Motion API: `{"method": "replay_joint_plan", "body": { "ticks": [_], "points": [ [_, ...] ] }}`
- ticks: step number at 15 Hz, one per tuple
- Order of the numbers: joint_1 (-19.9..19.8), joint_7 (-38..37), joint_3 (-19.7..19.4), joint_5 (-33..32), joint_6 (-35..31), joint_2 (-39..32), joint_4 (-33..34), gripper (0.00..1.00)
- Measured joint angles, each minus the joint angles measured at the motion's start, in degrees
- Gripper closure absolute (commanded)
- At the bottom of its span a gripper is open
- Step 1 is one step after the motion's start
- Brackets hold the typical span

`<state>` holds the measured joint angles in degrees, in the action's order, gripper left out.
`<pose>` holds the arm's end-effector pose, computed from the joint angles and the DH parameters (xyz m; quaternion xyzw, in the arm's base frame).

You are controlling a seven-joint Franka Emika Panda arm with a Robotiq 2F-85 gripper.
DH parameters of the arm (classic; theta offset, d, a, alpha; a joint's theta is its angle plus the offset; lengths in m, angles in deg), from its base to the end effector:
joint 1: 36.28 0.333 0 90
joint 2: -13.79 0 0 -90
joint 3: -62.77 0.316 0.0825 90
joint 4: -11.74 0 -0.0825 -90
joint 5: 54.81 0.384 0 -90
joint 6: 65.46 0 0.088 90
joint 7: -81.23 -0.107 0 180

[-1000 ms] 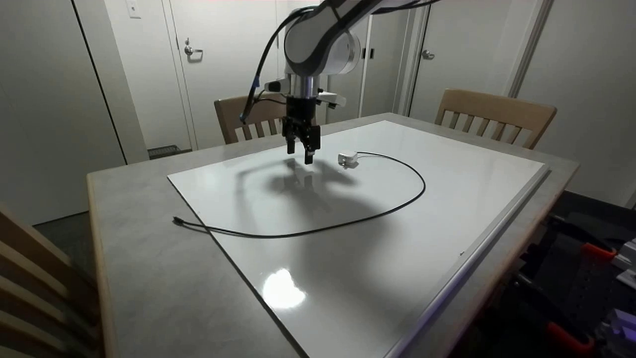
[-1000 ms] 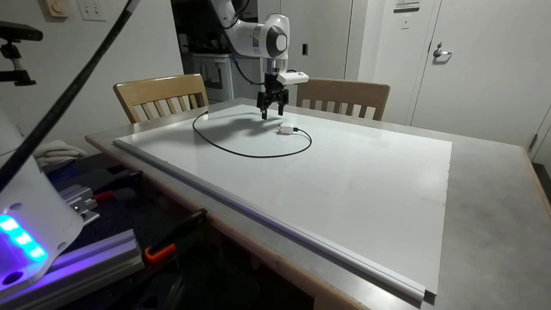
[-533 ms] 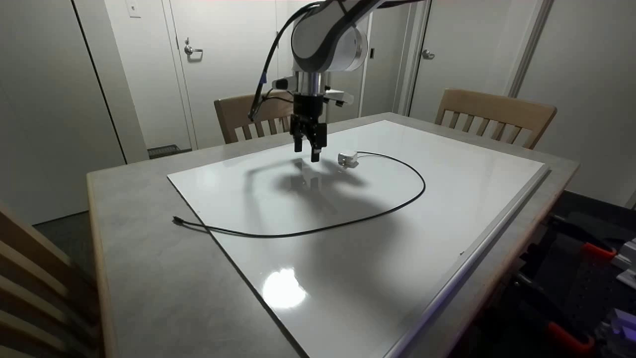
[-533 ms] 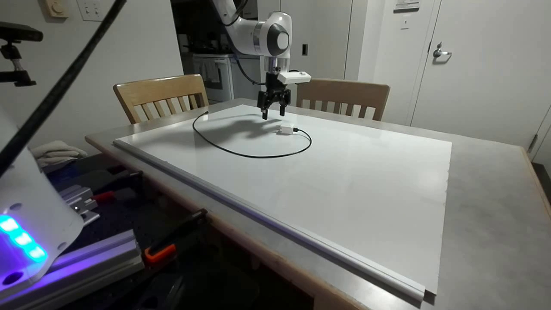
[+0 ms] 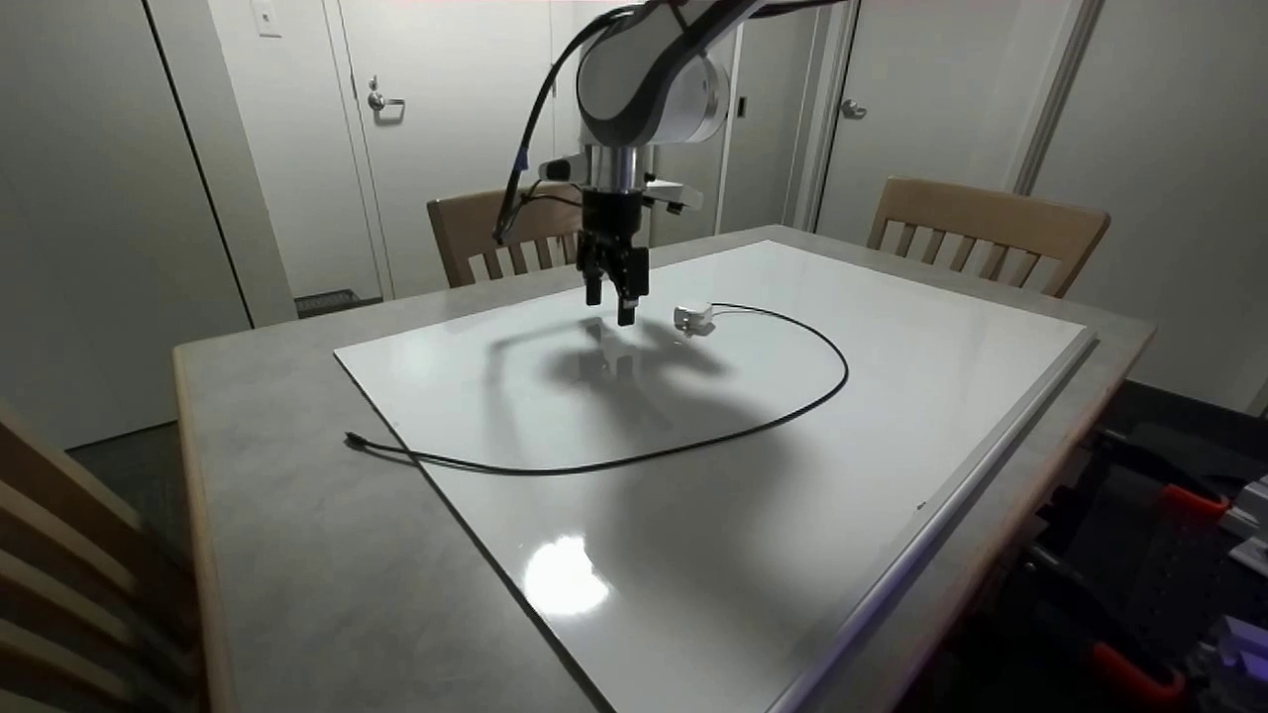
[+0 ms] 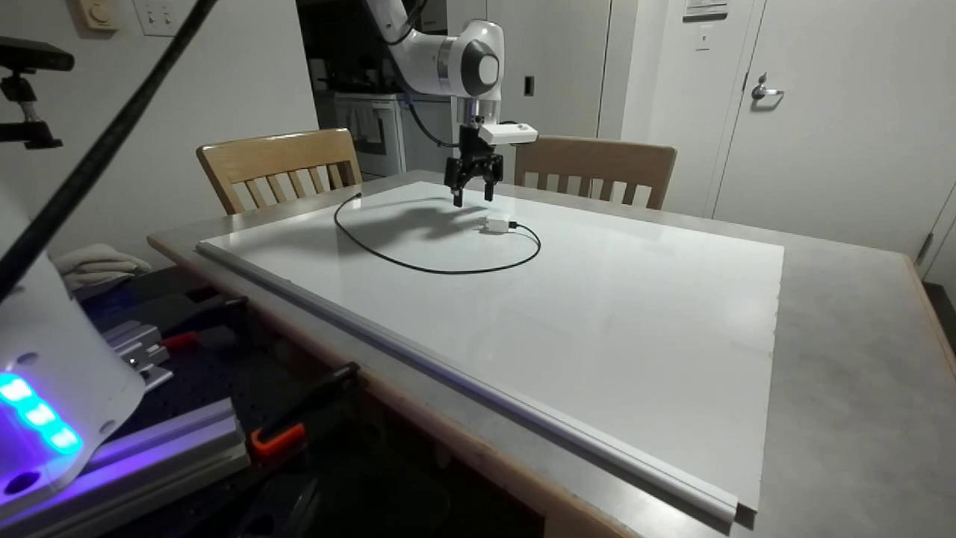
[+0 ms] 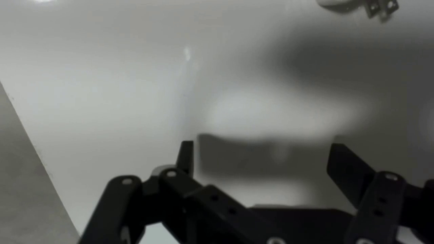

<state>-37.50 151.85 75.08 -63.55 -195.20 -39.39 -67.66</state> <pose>0.7186 0.1052 0.1563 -0.7501 -0.6605 -0.0024 0.0315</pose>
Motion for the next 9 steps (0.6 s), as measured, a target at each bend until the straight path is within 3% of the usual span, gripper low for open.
{"method": "replay_joint_plan", "body": {
  "ticks": [7, 9],
  "points": [
    [0.1, -0.1, -0.3, 0.0, 10.4, 3.7, -1.1, 0.00],
    [0.2, 0.1, -0.7, -1.1, 10.7, 5.6, -3.0, 0.00]
  ]
}}
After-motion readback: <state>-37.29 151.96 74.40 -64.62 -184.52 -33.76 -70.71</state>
